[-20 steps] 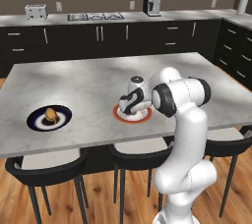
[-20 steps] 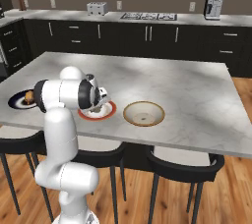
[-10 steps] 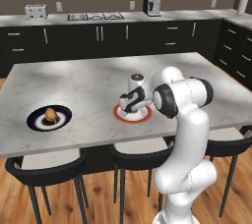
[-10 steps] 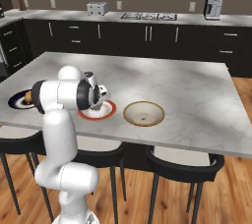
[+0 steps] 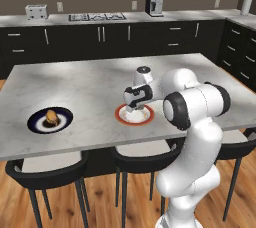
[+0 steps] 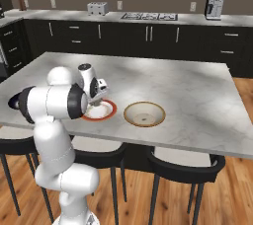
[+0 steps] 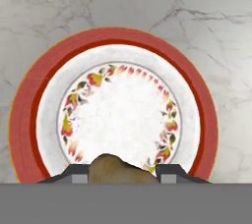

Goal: Pick the chicken drumstick and garlic from their plates and place them in the bowl. Then put the bowl in the fridge.

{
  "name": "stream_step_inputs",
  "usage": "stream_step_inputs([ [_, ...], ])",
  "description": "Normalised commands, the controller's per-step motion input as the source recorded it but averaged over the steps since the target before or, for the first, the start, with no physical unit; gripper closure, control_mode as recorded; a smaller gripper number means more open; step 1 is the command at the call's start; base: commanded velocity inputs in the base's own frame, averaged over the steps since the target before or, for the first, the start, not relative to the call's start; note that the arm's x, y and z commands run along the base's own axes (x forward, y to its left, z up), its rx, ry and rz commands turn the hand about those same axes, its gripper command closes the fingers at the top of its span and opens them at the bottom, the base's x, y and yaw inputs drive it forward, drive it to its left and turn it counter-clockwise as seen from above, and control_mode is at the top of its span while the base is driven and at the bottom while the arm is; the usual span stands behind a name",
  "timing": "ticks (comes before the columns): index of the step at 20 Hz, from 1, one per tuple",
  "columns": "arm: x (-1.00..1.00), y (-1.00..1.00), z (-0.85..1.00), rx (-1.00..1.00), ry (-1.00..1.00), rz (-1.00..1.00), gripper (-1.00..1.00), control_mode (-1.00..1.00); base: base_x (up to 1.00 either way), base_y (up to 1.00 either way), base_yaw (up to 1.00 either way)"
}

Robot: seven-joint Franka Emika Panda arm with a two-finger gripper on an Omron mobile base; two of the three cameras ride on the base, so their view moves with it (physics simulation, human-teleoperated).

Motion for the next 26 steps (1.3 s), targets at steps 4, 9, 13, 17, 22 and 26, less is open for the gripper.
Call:
stream_step_inputs([
  [4,-0.24,-0.27,0.32,0.0,0.0,-0.18,1.0,-1.0,0.0,0.0,0.0],
  [9,-0.19,-0.29,0.22,0.0,0.0,-0.23,1.0,-1.0,0.0,0.0,0.0],
  [13,-0.12,-0.43,0.09,0.0,0.0,-0.34,1.0,-1.0,0.0,0.0,0.0],
  [17,-0.07,-0.52,0.0,0.0,0.0,-0.29,1.0,-1.0,0.0,0.0,0.0],
  [22,-0.07,-0.61,0.0,0.0,0.0,-0.2,1.0,-1.0,0.0,0.0,0.0],
  [26,-0.05,-0.65,0.01,0.01,0.0,-0.14,1.0,-1.0,0.0,0.0,0.0],
])
